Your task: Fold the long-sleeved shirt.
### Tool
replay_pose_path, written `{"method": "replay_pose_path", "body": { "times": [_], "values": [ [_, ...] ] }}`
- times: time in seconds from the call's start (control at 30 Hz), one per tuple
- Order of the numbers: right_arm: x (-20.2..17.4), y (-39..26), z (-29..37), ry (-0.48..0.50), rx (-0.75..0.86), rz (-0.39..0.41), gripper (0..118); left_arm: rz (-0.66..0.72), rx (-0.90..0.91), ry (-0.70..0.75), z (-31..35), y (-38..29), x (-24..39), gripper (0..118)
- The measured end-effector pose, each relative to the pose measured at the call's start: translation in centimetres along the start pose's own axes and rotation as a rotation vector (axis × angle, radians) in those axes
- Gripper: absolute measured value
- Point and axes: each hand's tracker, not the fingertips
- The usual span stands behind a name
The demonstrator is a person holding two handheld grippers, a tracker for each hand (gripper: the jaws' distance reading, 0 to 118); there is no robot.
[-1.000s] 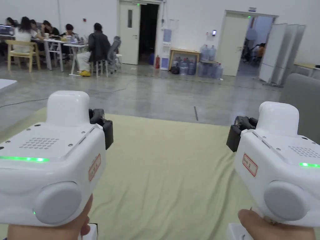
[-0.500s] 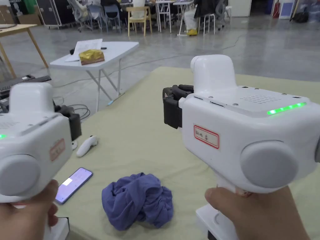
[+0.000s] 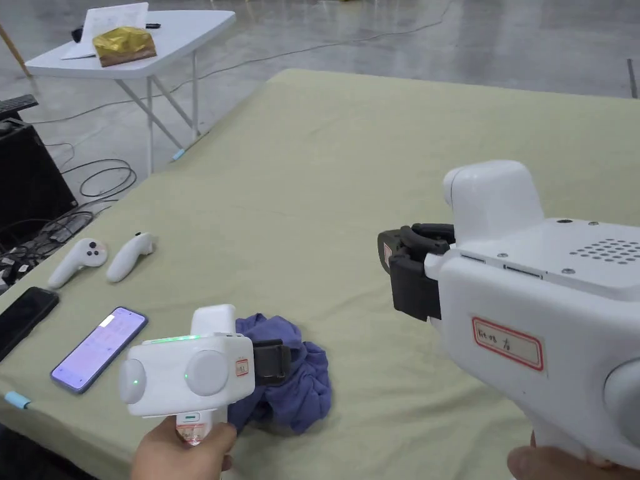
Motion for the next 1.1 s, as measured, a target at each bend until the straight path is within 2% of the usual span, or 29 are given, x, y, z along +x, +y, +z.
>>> {"method": "replay_pose_path", "body": {
  "times": [0.07,0.1,0.13,0.17,0.2,0.27,0.43,0.6,0.77,0.9,1.0,1.1],
  "values": [
    [0.7,-0.2,0.2,-0.018,-0.009,-0.007,2,-0.072,-0.071,0.065,-1.5,0.2,0.8,117],
    [1.0,-0.3,0.4,-0.024,-0.013,-0.009,2,-0.081,-0.083,0.093,-1.9,0.4,1.0,109],
    [1.4,-0.3,0.7,-0.032,-0.016,-0.010,2,-0.061,-0.060,0.071,-2.5,1.0,0.6,76],
    [1.7,-0.4,1.1,-0.040,-0.018,-0.013,2,0.004,-0.032,0.098,-1.9,1.3,0.3,9],
    [2.1,-0.5,1.5,-0.049,-0.019,-0.017,2,0.075,0.021,0.068,-0.3,1.7,0.2,9],
    [2.8,-0.6,2.4,-0.075,-0.007,-0.033,2,0.075,0.053,-0.065,2.4,4.0,0.5,9],
    [4.4,-0.3,5.4,-0.123,0.051,-0.091,2,-0.025,0.308,-0.216,15.2,11.3,5.7,9],
    [5.8,1.4,10.7,-0.186,0.162,-0.108,2,-0.104,0.538,-0.401,28.7,18.4,13.6,9],
    [8.0,3.3,17.1,-0.307,0.253,-0.105,2,-0.225,0.704,-0.538,38.5,22.6,22.0,9],
    [9.8,3.5,22.0,-0.438,0.332,-0.097,2,-0.326,0.737,-0.564,39.8,23.7,29.0,9],
    [11.7,2.9,24.8,-0.501,0.364,-0.145,2,-0.410,0.649,-0.618,36.6,21.9,34.2,9],
    [13.7,1.6,26.3,-0.575,0.355,-0.170,2,-0.454,0.477,-0.647,29.5,17.8,38.7,9]
  ]
}}
